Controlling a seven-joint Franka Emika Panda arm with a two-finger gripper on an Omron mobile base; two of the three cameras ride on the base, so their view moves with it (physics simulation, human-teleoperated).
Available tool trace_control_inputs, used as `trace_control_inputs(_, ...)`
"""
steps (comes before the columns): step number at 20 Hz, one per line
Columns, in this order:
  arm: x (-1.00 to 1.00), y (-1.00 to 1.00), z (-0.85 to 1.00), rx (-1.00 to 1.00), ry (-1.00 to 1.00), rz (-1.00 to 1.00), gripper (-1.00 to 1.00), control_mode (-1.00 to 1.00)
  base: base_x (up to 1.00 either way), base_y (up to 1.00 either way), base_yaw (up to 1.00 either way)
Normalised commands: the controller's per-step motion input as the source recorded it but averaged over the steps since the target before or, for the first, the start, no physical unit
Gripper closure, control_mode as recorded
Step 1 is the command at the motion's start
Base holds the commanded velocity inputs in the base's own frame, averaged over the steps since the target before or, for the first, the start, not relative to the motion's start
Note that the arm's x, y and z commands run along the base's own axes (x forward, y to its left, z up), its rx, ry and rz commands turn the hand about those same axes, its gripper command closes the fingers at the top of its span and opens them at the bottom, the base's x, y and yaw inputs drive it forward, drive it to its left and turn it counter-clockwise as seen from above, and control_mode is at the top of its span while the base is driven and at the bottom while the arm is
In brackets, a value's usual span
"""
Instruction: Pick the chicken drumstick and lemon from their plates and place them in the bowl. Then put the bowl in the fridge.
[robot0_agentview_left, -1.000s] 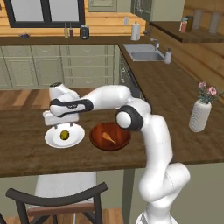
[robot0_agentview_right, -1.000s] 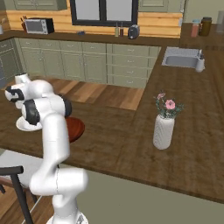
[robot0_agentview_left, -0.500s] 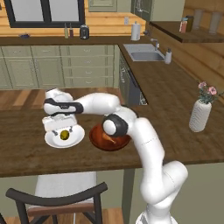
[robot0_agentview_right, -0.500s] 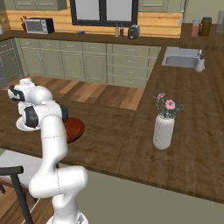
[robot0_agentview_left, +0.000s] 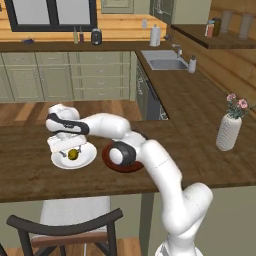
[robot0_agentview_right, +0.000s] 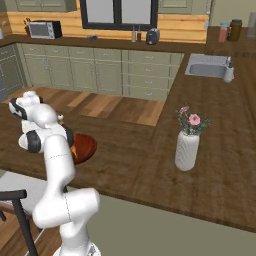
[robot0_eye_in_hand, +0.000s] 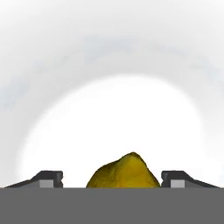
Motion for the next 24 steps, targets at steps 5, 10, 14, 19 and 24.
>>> trace_control_inputs(5,-0.41,-0.40,0.00,0.01,-0.01,0.00,1.00,-1.00,0.00,0.00,0.00)
trace_control_inputs(10,-1.00,-1.00,0.00,0.15,-0.29,0.00,1.00,-1.00,0.00,0.00,0.00)
trace_control_inputs(14,-1.00,-0.96,0.27,0.25,-0.47,0.01,1.00,-1.00,0.00,0.00,0.00)
trace_control_inputs(19,-1.00,-0.99,0.38,0.35,-0.51,0.02,1.00,-1.00,0.00,0.00,0.00)
trace_control_inputs(24,-0.85,-1.00,0.22,0.64,-0.42,0.01,1.00,-1.00,0.00,0.00,0.00)
